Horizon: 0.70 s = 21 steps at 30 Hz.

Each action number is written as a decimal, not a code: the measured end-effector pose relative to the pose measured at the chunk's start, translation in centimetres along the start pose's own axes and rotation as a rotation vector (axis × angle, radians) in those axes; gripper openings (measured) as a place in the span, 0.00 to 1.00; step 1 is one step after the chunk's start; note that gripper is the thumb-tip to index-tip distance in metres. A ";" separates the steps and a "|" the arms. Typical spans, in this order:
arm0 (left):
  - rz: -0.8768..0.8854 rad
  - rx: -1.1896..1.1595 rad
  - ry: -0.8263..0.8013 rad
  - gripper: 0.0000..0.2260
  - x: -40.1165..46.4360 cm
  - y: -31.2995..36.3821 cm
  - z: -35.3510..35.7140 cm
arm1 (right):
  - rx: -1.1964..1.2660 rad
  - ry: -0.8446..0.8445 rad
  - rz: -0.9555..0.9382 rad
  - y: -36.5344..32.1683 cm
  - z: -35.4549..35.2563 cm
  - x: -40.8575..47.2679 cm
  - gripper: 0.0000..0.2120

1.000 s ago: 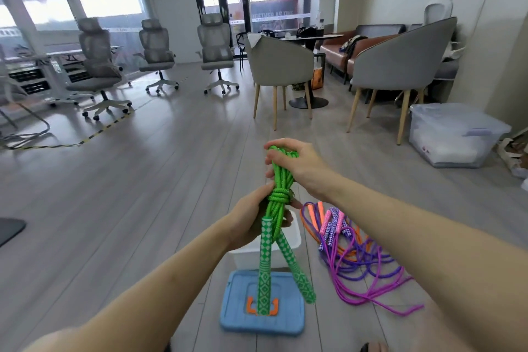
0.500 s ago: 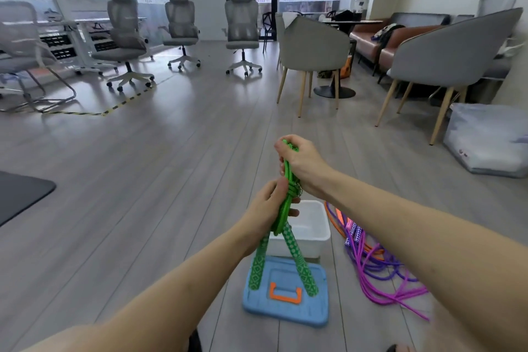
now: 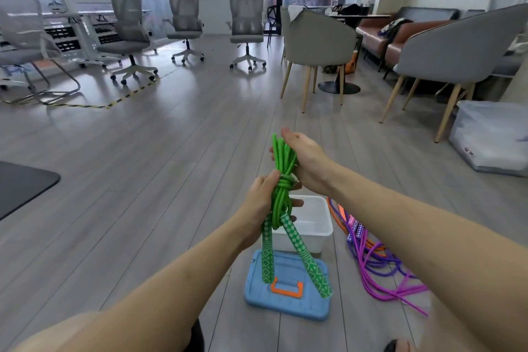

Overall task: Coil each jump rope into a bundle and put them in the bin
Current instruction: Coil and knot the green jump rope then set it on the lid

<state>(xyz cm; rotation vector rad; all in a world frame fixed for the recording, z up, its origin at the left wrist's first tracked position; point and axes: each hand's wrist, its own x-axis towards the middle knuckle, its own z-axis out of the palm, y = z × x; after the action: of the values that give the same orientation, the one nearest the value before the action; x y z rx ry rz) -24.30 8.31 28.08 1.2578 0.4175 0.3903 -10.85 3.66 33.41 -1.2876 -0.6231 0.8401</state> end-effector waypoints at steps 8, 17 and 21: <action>-0.233 0.030 0.008 0.28 -2.0 -4.9 -1.8 | -0.397 -0.138 0.209 5.7 -2.5 -3.2 0.11; -0.405 0.468 0.073 0.31 -3.3 -18.7 -6.0 | -0.367 0.222 0.370 22.2 -2.1 -2.4 0.09; -0.412 0.521 0.114 0.27 -2.4 -24.8 -8.4 | -0.307 0.227 0.515 29.2 -2.8 -1.6 0.09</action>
<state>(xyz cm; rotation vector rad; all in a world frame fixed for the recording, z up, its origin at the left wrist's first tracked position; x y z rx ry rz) -29.28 7.55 2.25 1.6094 0.8978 -0.0057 -15.02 2.67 4.39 -1.8379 -0.2404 1.0185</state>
